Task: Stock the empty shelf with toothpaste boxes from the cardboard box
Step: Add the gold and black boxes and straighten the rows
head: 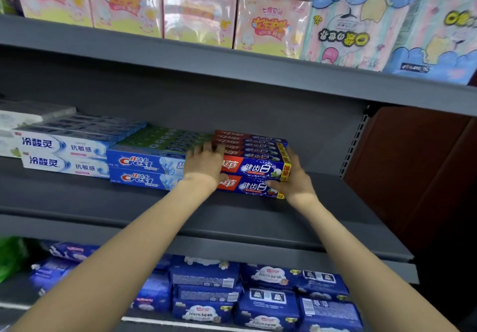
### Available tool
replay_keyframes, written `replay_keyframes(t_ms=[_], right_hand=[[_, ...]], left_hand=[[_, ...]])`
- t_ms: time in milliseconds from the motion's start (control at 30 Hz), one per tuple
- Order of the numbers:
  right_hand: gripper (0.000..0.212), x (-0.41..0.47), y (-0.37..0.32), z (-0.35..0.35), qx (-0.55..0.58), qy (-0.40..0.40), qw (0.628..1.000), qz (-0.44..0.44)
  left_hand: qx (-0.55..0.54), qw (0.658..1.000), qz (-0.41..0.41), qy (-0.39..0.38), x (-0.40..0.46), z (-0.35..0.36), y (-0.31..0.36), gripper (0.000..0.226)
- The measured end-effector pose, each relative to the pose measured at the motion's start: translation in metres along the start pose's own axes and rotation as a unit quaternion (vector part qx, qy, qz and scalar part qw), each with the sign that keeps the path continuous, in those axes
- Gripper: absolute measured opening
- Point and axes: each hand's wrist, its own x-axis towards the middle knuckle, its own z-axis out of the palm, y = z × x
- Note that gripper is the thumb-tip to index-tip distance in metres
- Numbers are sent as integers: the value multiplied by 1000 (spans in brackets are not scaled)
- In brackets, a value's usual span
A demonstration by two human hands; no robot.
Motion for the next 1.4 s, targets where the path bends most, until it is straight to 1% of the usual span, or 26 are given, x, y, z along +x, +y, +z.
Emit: replay_keyframes(t_ms=[33,100,200,333,433,467,500,533,567,600,633,700,767,833,900,933,1000,1067,1100,1167,1267,1400], right_hand=[[90,-2,0,3,-26,-3,1000,-5],[86,-2,0,7,-51,9,999,-5],[78,0,-1,13,-32,36,999,13],[76,-1,-3,20,-1,51,998,27],[73,-5,-9,21,-46,58,997,22],[71,-6,-12,24,-90,67,994,19],[68,-7,-17,27,-163,82,983,16],[66,-7,-22,30,-266,98,959,8],[66,-6,-26,34,-363,106,926,-4],[66,-4,-32,37,-426,103,899,-18],[65,-3,-38,39,-454,92,886,-30],[64,0,-48,46,-454,67,888,-40],[65,-2,-55,49,-448,52,892,-28],[65,-7,-60,51,-449,51,892,-14],[63,-18,-66,53,-423,70,904,-10],[60,-27,-70,55,-406,86,910,-19],[58,-48,-81,62,-376,104,919,-56],[53,-73,-96,69,-358,94,925,-88],[49,-85,-103,72,-348,89,927,-104],[40,-111,-117,78,-327,80,932,-132],[30,-153,-137,88,-315,52,935,-153],[28,-226,-166,116,-276,-1,948,-157]], left_hand=[[18,1000,-11,6,-3,1,1,76],[17,1000,-23,11,-6,1,1,72],[3,999,-22,23,-4,-1,-1,67],[15,1000,13,15,0,-5,-10,64],[48,998,45,24,3,-4,-17,60],[61,996,56,32,4,-3,-18,58],[78,994,67,42,5,-3,-19,57],[93,991,79,51,6,-2,-20,56],[100,989,93,58,7,-1,-21,56],[101,987,107,63,9,0,-21,55],[99,985,123,62,11,0,-22,54],[85,983,150,59,12,0,-24,50],[75,983,161,49,12,-2,-24,45],[86,982,163,47,9,-7,-23,42],[83,984,150,53,1,-12,-21,44],[67,986,141,58,-5,-12,-22,45],[29,981,143,127,-22,-18,-28,45],[4,972,151,179,-46,-28,-39,37],[-13,972,159,171,-59,-31,-45,32],[-37,971,174,163,-83,-36,-59,30],[-95,973,130,164,-128,-49,-91,31],[-185,969,69,150,-217,-55,-140,26]])
